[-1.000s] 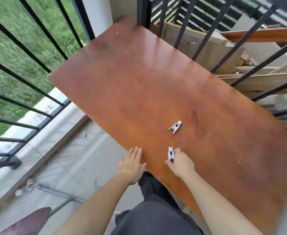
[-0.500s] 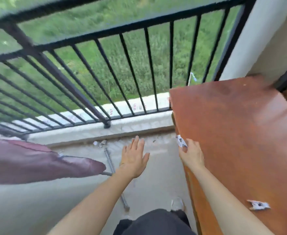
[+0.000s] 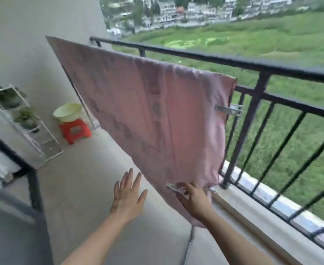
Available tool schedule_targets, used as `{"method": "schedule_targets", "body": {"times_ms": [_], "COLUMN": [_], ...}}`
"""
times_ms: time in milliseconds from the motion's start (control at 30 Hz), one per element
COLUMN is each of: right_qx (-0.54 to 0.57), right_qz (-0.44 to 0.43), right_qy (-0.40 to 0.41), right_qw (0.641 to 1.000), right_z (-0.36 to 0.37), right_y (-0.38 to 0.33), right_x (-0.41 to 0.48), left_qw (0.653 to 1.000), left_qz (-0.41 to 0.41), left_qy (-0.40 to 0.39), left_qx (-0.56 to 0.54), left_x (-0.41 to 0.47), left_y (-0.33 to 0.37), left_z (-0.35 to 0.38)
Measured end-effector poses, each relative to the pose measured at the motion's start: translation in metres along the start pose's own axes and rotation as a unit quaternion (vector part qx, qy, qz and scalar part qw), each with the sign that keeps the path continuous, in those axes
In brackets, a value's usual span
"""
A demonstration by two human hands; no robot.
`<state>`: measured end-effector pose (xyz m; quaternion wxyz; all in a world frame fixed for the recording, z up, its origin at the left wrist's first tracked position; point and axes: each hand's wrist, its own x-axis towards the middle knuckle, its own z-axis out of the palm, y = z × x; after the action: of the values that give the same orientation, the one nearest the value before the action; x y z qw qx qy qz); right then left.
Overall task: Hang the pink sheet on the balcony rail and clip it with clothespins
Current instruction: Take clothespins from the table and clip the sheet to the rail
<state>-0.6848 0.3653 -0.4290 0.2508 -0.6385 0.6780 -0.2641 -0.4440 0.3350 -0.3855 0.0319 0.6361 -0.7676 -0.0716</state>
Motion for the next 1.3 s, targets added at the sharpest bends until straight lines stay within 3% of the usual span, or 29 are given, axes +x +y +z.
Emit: {"method": "schedule_targets", "body": {"times_ms": [233, 433, 800, 1067, 1300], "right_qx": [0.065, 0.13, 0.207, 0.224, 0.238], "right_qz": [-0.115, -0.174, -0.177, -0.174, -0.209], "right_qy": [0.039, 0.072, 0.081, 0.024, -0.006], "right_qw": [0.99, 0.973, 0.959, 0.959, 0.948], "right_z": [0.059, 0.091, 0.183, 0.237, 0.33], "right_y": [-0.187, -0.27, -0.358, -0.473, -0.574], "right_x": [0.142, 0.238, 0.519, 0.708, 0.848], "left_qw": [0.985, 0.965, 0.961, 0.955, 0.942], "left_qz": [-0.092, -0.13, -0.152, -0.19, -0.213], "left_qy": [0.145, 0.219, 0.211, 0.212, 0.233], "left_qx": [-0.019, -0.058, -0.095, -0.09, -0.112], "left_x": [0.064, 0.147, 0.404, 0.55, 0.665], "left_y": [-0.17, -0.263, -0.41, -0.535, -0.683], "left_z": [-0.098, -0.141, -0.162, -0.219, -0.23]}}
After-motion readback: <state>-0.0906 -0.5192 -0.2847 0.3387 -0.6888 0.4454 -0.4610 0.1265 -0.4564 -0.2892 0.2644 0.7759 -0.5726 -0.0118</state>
